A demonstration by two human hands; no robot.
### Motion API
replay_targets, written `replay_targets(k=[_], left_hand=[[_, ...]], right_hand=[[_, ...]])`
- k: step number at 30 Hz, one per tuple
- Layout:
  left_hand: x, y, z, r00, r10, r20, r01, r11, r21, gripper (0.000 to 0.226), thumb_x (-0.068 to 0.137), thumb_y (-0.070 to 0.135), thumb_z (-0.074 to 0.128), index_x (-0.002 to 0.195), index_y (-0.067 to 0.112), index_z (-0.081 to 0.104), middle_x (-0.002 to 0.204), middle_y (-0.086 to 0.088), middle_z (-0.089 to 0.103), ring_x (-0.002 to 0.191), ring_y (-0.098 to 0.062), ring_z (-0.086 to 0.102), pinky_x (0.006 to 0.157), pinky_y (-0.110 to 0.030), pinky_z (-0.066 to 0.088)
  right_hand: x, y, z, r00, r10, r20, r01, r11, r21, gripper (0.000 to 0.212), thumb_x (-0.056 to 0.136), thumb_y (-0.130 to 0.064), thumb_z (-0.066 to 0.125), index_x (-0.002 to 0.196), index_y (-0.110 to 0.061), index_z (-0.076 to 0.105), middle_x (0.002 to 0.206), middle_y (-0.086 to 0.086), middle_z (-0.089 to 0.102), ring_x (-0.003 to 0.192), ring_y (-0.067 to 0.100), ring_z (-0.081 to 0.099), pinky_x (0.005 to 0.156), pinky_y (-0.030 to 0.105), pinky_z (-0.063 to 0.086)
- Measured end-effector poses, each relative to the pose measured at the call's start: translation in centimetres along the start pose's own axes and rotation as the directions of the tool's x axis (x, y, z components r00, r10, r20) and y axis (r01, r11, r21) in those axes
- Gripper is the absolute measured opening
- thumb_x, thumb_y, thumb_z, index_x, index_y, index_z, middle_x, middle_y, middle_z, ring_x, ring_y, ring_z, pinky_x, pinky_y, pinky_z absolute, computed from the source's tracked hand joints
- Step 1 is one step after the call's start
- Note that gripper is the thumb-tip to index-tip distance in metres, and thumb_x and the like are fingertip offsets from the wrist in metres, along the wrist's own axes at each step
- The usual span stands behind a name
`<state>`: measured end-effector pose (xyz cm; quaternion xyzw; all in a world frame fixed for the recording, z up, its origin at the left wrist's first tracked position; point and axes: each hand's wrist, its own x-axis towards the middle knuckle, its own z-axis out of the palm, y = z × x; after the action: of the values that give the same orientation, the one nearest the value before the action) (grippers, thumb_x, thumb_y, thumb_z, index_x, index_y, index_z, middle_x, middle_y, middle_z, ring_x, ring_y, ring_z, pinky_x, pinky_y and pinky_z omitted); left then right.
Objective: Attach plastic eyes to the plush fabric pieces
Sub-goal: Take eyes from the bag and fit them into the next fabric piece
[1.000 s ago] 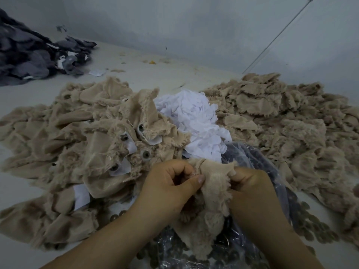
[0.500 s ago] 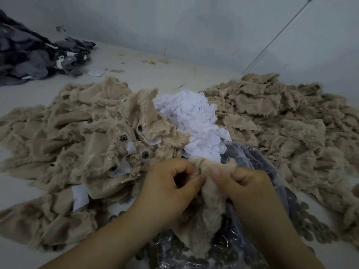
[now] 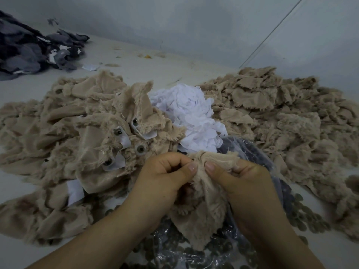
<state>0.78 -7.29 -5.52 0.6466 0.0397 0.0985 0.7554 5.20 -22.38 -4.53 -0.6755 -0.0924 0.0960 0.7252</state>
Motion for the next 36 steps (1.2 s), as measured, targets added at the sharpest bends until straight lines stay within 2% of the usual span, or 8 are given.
replay_targets(k=[4,11,15,19,26,29,32,36], left_hand=[[-0.1,0.1,0.2,1.000,0.009,-0.001,-0.009,1.000,-0.015,0.020,0.088,0.012,0.066,0.069,0.011,0.070,0.065,-0.013,0.056,0.057,-0.022,0.052,0.055,-0.032,0.046],[-0.2,-0.1,0.1,0.996,0.085,0.008,-0.085,0.992,0.093,0.019,0.082,0.026,0.065,0.071,0.011,0.068,0.063,-0.012,0.058,0.060,-0.025,0.053,0.060,-0.038,0.047],[-0.2,-0.2,0.1,0.996,0.084,0.005,-0.084,0.991,0.108,0.021,0.092,0.016,0.066,0.071,0.010,0.066,0.063,-0.010,0.056,0.060,-0.022,0.051,0.059,-0.037,0.045],[-0.1,-0.3,0.3,0.993,0.120,0.006,-0.119,0.980,0.160,0.022,0.087,0.020,0.067,0.067,0.013,0.064,0.058,-0.007,0.054,0.055,-0.021,0.048,0.051,-0.030,0.042],[0.0,-0.1,0.4,0.985,0.171,-0.034,-0.156,0.952,0.264,0.027,0.089,0.006,0.068,0.063,0.008,0.060,0.048,0.006,0.049,0.044,-0.005,0.040,0.043,-0.017,0.034],[0.0,0.4,0.5,0.979,0.202,-0.012,-0.184,0.913,0.363,0.031,0.086,0.004,0.069,0.058,0.012,0.058,0.046,0.012,0.048,0.043,-0.001,0.040,0.044,-0.015,0.034],[0.1,0.9,0.5,0.977,0.214,0.004,-0.196,0.886,0.421,0.032,0.083,0.001,0.067,0.055,0.009,0.054,0.044,0.011,0.044,0.040,0.000,0.038,0.042,-0.014,0.032],[0.3,1.0,0.6,0.982,0.186,0.018,-0.177,0.894,0.413,0.034,0.080,-0.004,0.066,0.052,0.006,0.049,0.043,0.009,0.040,0.039,0.000,0.034,0.041,-0.015,0.030]], right_hand=[[-0.1,-0.1,-0.1,1.000,-0.005,-0.012,0.004,1.000,-0.022,0.016,0.068,-0.027,0.078,0.083,-0.023,0.082,0.082,0.008,0.079,0.078,0.026,0.077,0.068,0.039,0.064],[-0.1,0.0,0.1,0.999,0.025,-0.024,-0.025,0.999,0.023,0.025,0.063,-0.032,0.077,0.084,-0.018,0.081,0.084,0.011,0.078,0.079,0.030,0.077,0.071,0.042,0.063],[-0.1,0.0,0.1,0.997,0.074,-0.011,-0.072,0.993,0.088,0.032,0.061,-0.030,0.078,0.088,-0.012,0.081,0.088,0.016,0.078,0.083,0.034,0.076,0.075,0.045,0.062],[0.0,0.0,0.1,0.994,0.111,0.017,-0.113,0.980,0.161,0.035,0.062,-0.024,0.078,0.091,-0.005,0.079,0.091,0.021,0.076,0.086,0.037,0.075,0.075,0.045,0.062],[0.0,0.0,0.1,0.990,0.143,0.003,-0.142,0.975,0.173,0.040,0.059,-0.022,0.078,0.095,-0.002,0.078,0.093,0.020,0.077,0.089,0.036,0.075,0.078,0.046,0.062],[-0.2,0.1,0.2,0.992,0.120,-0.038,-0.115,0.987,0.115,0.033,0.060,-0.023,0.081,0.089,-0.007,0.080,0.090,0.017,0.077,0.086,0.034,0.076,0.077,0.048,0.062],[-0.4,0.1,0.4,0.993,0.073,-0.095,-0.069,0.996,0.051,0.014,0.078,-0.006,0.079,0.089,-0.015,0.080,0.084,0.012,0.078,0.080,0.033,0.076,0.073,0.050,0.063],[-0.6,0.0,0.7,0.988,0.017,-0.150,-0.027,0.998,-0.065,0.051,0.082,-0.006,0.078,0.123,-0.032,0.064,0.068,0.018,0.071,0.062,0.037,0.069,0.059,0.046,0.063]])
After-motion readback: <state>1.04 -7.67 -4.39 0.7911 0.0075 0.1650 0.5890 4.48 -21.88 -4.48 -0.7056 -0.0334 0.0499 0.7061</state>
